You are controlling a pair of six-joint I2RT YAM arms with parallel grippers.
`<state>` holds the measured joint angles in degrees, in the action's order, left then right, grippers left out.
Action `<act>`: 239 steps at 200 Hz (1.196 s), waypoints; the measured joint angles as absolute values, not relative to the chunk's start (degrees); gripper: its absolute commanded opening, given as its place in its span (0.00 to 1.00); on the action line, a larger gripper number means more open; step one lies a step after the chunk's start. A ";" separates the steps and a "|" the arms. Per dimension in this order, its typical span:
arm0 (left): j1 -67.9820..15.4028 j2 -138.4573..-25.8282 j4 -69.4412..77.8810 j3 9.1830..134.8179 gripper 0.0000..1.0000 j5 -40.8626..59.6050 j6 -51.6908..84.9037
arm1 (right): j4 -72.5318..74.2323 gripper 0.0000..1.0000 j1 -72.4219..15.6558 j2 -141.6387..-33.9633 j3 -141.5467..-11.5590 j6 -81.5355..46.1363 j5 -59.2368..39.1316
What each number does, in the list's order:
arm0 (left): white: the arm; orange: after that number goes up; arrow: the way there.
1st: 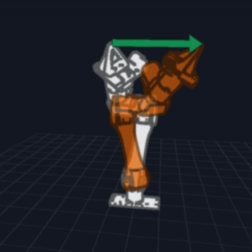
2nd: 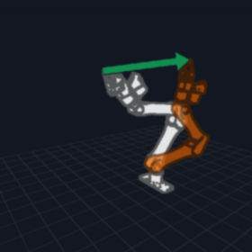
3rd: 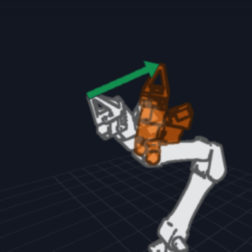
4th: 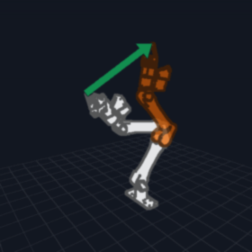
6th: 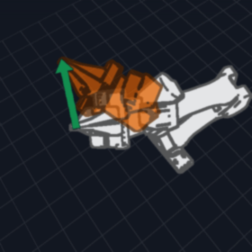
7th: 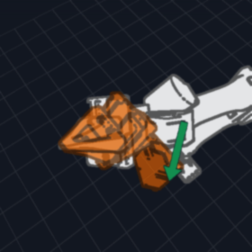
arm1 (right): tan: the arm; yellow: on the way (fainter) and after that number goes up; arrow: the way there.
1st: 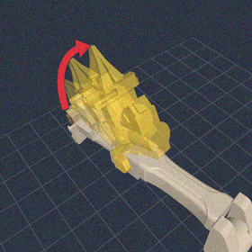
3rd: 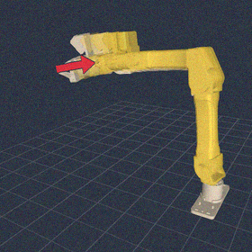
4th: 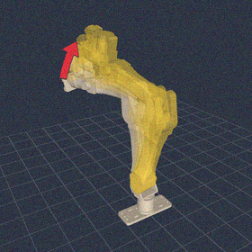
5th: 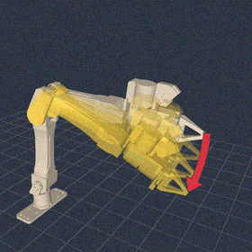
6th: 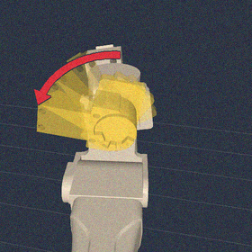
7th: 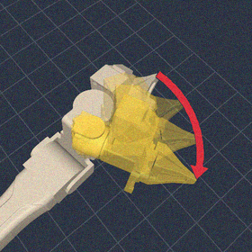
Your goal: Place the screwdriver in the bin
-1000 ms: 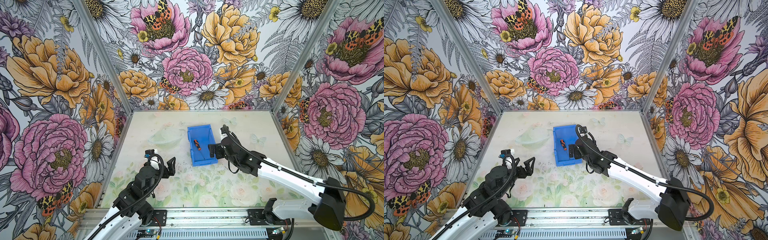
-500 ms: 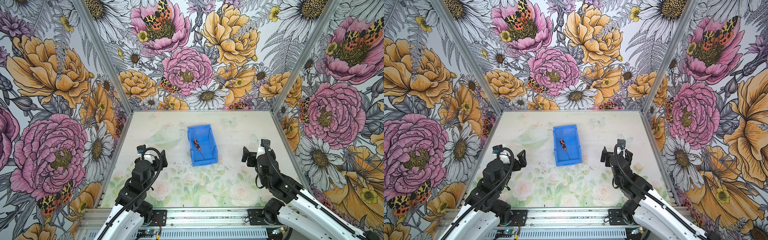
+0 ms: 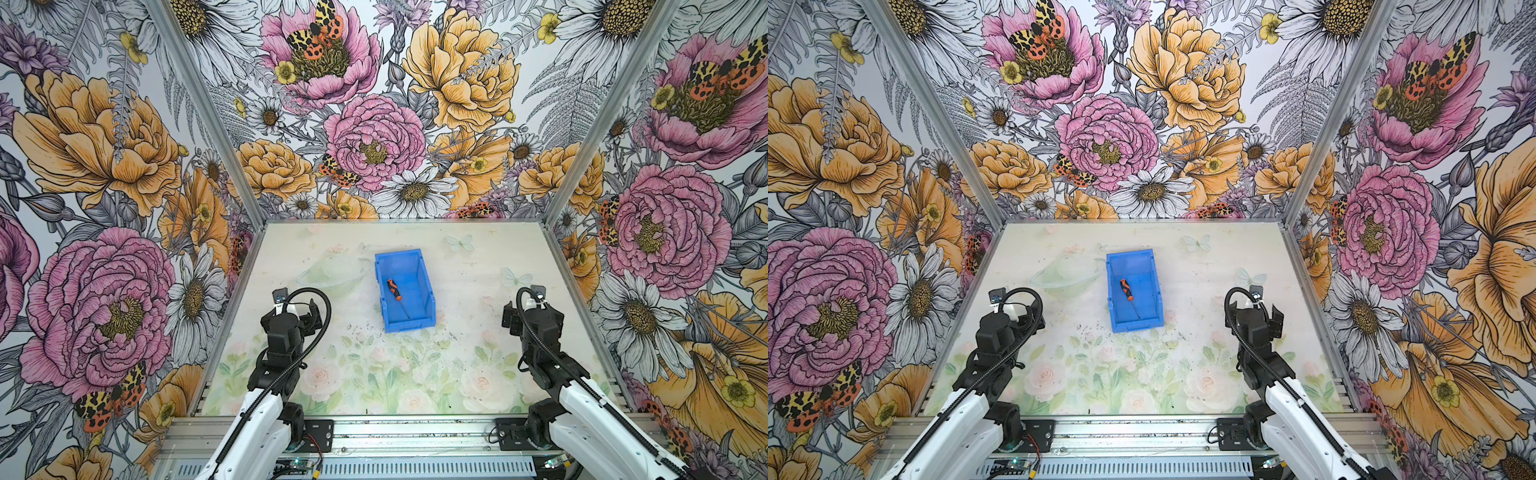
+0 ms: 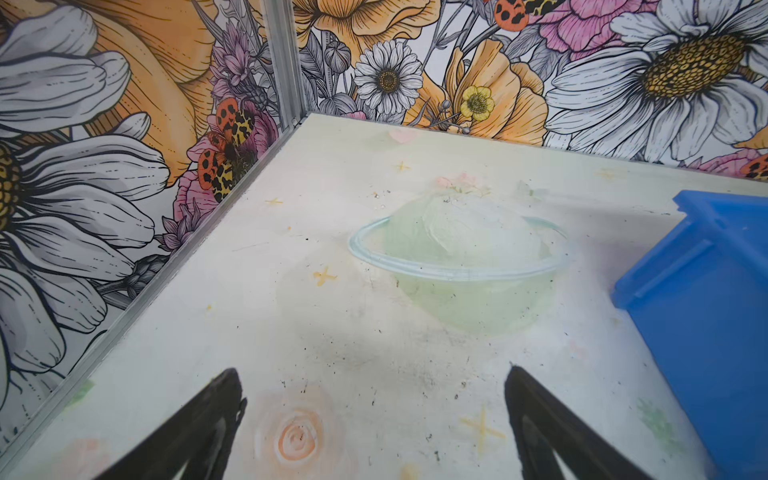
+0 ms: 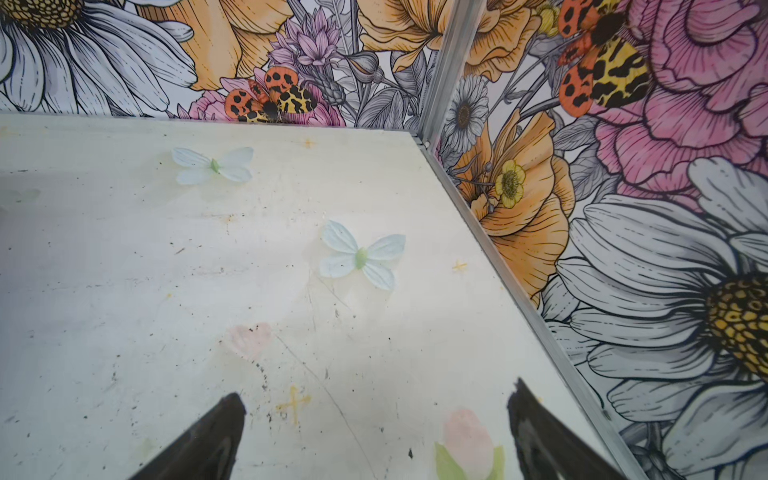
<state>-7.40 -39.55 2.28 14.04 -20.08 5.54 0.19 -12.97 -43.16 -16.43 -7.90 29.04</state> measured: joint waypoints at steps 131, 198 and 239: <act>-1.45 -77.10 41.65 18.76 0.99 -12.27 2.33 | 31.83 1.00 -0.64 -72.99 -18.24 -6.33 15.51; -0.03 -88.77 49.67 20.21 0.99 -9.72 1.02 | 43.70 1.00 1.21 -85.56 -21.80 -6.31 10.07; -0.14 -88.86 51.16 20.71 0.99 -9.56 0.80 | 45.82 0.99 1.19 -88.12 -21.80 -5.91 8.47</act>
<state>-0.14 -88.86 51.16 20.71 -9.56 0.80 45.82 1.19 -88.12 -21.80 -5.91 8.47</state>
